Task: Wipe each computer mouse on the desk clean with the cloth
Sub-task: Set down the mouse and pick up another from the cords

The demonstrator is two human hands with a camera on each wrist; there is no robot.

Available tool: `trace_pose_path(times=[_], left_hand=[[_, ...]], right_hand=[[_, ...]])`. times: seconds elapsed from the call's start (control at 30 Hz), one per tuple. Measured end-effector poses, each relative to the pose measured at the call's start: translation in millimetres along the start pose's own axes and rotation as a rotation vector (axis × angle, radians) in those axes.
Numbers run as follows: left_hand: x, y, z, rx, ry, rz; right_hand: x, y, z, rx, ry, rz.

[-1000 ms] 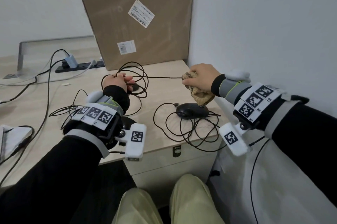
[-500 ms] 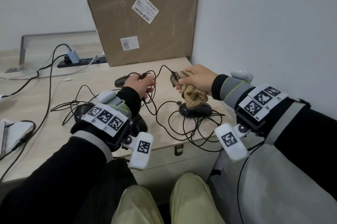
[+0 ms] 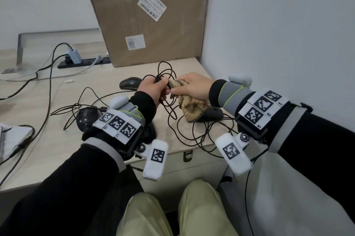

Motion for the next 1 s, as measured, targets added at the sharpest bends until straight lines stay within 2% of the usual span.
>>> trace_pose_path(times=[0.13,0.23,0.33,0.53,0.7,0.83,1.0], left_hand=[[0,4,0,-0.049,-0.034,0.002],[1,10,0,-0.092,-0.007,0.037],[1,12,-1,-0.081,0.000,0.016],[1,22,-1,-0.053,0.001,-0.005],[0,44,10,-0.019,0.018,-0.117],[-13,61,22,0.021,-0.013,-0.191],[-38,75,44,0.072,-0.024,-0.233]], right_hand=[[2,6,6,-0.027,0.079,0.113],[5,5,7,-0.021,0.118,0.077],[14,1,5,0.013,0.176,0.004],[32,-4,-4,0.049,0.255,0.042],[79,6,-14,-0.008,0.563,0.203],[98,15,-15,-0.058,0.572,0.256],[109,20,-12,-0.045,0.618,0.260]])
Point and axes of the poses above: each hand's wrist, its own z-axis towards the middle knuckle, its own x-axis out of the back of the hand, y = z × x, the point moved 6 cm from there along z, towards the middle knuckle, and after that the axes turned 7 degrees about z, right-handed, at the moved point
